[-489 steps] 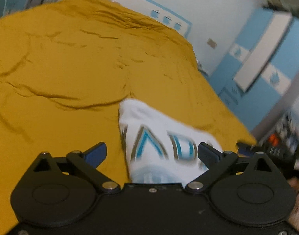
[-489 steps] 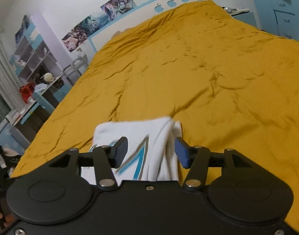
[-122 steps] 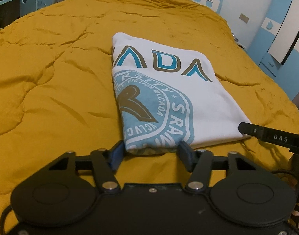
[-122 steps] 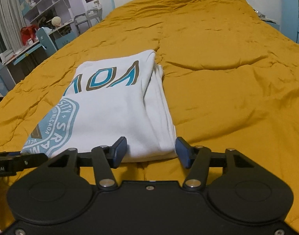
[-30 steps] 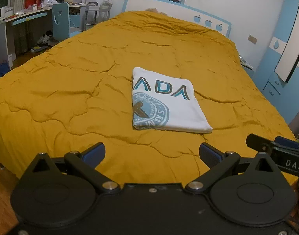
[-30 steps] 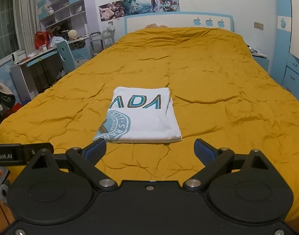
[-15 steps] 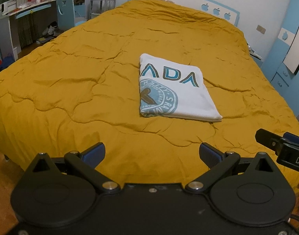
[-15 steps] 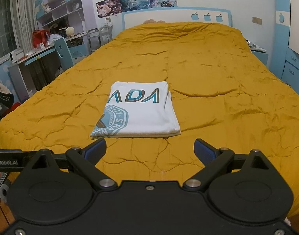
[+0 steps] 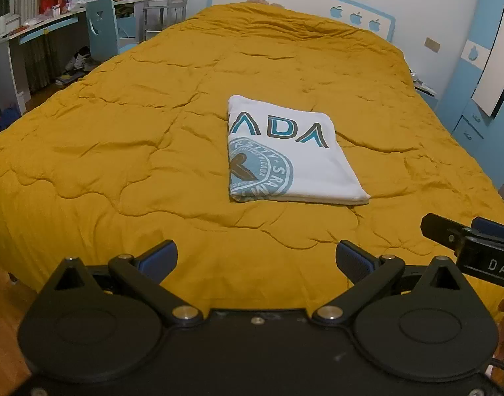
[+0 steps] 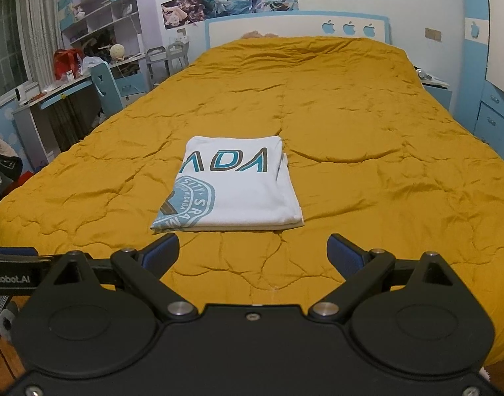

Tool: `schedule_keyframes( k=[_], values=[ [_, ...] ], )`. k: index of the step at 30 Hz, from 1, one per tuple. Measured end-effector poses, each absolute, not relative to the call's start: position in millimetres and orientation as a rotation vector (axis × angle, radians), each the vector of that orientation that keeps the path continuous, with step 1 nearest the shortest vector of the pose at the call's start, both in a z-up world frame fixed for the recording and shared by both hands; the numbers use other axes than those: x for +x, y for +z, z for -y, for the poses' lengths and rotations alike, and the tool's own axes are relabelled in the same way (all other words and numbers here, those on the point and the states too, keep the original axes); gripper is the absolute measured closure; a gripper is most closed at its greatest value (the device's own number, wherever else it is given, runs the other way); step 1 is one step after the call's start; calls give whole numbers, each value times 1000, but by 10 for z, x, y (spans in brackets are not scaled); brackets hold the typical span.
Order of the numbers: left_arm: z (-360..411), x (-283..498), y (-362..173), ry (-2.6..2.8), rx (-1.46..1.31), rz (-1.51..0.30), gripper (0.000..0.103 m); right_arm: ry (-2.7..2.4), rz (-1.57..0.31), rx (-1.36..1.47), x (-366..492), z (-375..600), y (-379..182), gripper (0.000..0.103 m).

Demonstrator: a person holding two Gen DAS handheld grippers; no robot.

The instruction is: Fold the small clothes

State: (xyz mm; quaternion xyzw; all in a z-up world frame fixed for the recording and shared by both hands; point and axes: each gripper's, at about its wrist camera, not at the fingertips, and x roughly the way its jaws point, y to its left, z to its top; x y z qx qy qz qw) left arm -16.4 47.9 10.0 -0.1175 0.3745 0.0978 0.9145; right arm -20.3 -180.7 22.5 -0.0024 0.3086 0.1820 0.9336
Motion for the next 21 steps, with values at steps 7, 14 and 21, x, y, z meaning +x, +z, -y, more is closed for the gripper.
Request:
schedule_keyframes(
  k=[7, 14, 21],
  values=[
    [-463, -161, 124, 206, -231, -762, 0, 372, -631, -5, -203, 1802, 226, 6],
    [-454, -163, 147, 214, -222, -757, 0, 370, -629, -6, -192, 1806, 221, 6],
    [-488, -182, 173, 228, -225, -754, 0, 369, -626, -8, -196, 1805, 220, 6]
  ],
)
